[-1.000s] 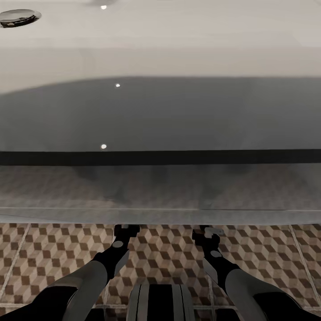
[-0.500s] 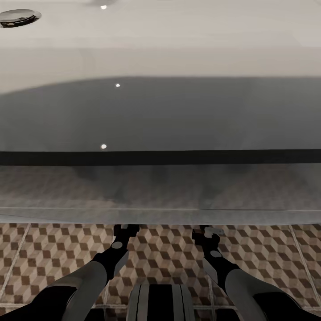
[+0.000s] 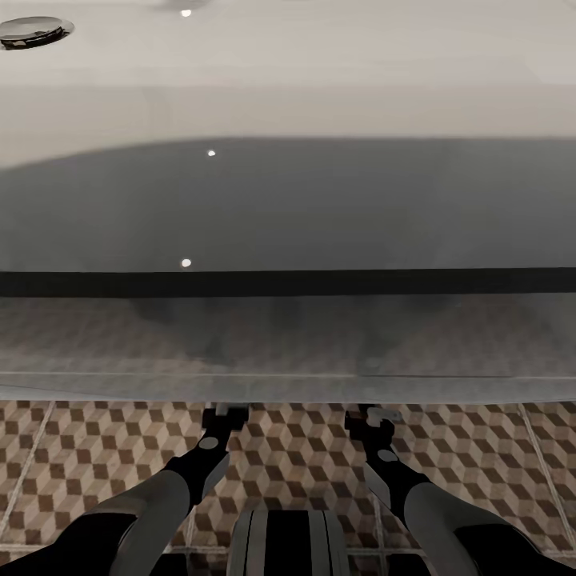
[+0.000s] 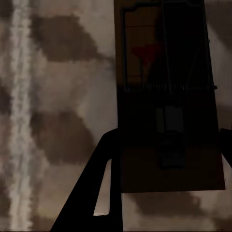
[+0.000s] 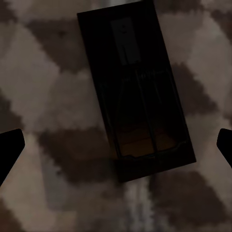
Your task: Take the four mousetraps from the cabinet in the bathroom and place them on the bathroom floor. Make sure all four end up on the same floor surface, and ensure that at least two of them are either under or directly next to the same bathroom sink.
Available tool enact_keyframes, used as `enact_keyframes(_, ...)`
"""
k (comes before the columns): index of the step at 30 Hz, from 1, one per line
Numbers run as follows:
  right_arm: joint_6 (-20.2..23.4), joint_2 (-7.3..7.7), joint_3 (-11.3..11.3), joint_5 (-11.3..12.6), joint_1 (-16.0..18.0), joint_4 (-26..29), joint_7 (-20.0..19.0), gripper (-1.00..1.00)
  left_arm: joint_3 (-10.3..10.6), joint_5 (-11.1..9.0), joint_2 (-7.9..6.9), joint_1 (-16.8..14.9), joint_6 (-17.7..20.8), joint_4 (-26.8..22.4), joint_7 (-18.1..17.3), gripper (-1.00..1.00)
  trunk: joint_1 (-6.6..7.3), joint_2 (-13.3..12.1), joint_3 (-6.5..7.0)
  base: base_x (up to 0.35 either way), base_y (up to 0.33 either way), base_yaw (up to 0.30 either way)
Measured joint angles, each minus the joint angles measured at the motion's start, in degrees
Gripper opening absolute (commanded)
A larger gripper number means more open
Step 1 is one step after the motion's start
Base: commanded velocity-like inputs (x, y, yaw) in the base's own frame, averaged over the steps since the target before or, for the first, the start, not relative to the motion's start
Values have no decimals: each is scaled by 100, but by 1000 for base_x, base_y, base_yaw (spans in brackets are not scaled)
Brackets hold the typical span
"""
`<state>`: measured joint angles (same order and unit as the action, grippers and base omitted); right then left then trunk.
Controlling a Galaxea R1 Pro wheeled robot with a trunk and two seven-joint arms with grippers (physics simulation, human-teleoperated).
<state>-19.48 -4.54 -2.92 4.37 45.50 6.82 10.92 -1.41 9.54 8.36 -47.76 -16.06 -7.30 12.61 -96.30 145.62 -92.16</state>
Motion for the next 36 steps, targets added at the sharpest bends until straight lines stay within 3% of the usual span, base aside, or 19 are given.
enact_keyframes(20,0,-1,0,0,0,0,0,100,-33,12,6,-2,775,-134,9,-100,0,0,0,0,0,0)
enact_keyframes(36,0,-2,0,0,0,0,0,100,-38,-9,6,-2,868,-347,3,-100,0,0,0,0,0,0)
